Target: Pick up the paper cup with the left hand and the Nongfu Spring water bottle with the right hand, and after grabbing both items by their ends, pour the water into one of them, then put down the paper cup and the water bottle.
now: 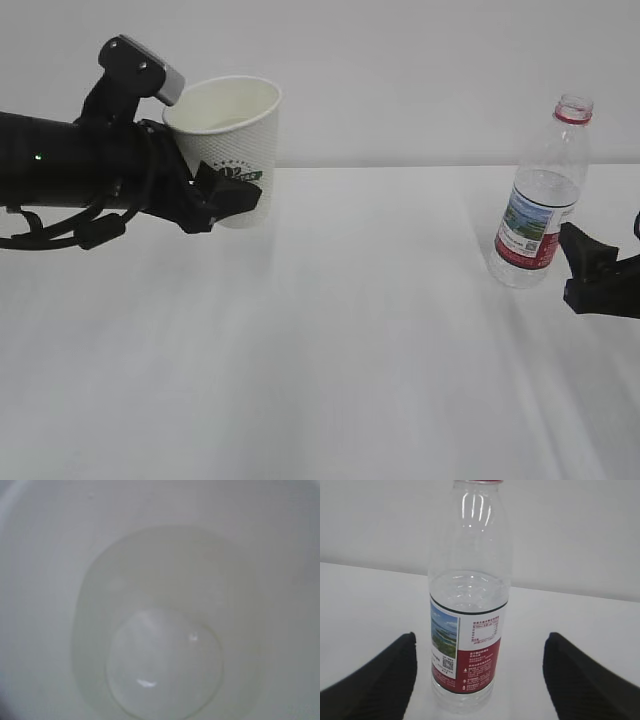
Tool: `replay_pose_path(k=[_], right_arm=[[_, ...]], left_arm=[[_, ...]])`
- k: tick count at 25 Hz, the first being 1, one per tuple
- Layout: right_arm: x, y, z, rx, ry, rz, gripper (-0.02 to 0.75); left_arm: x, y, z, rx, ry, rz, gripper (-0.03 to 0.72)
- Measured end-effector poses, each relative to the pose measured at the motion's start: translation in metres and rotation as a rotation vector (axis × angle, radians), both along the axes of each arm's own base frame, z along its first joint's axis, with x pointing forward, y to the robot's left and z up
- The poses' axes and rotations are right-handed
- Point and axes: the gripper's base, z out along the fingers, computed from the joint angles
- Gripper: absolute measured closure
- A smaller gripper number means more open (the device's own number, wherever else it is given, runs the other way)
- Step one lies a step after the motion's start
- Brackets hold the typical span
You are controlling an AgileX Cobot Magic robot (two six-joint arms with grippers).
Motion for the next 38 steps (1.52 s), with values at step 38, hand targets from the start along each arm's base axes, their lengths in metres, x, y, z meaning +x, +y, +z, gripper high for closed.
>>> replay_pose_path(k=[38], right_arm=[[0.000,0.000,0.000,-0.007,0.000,0.001,0.148]], left_arm=[[0.076,0.110,-0.095,-0.116,0.020,0.770,0.196]])
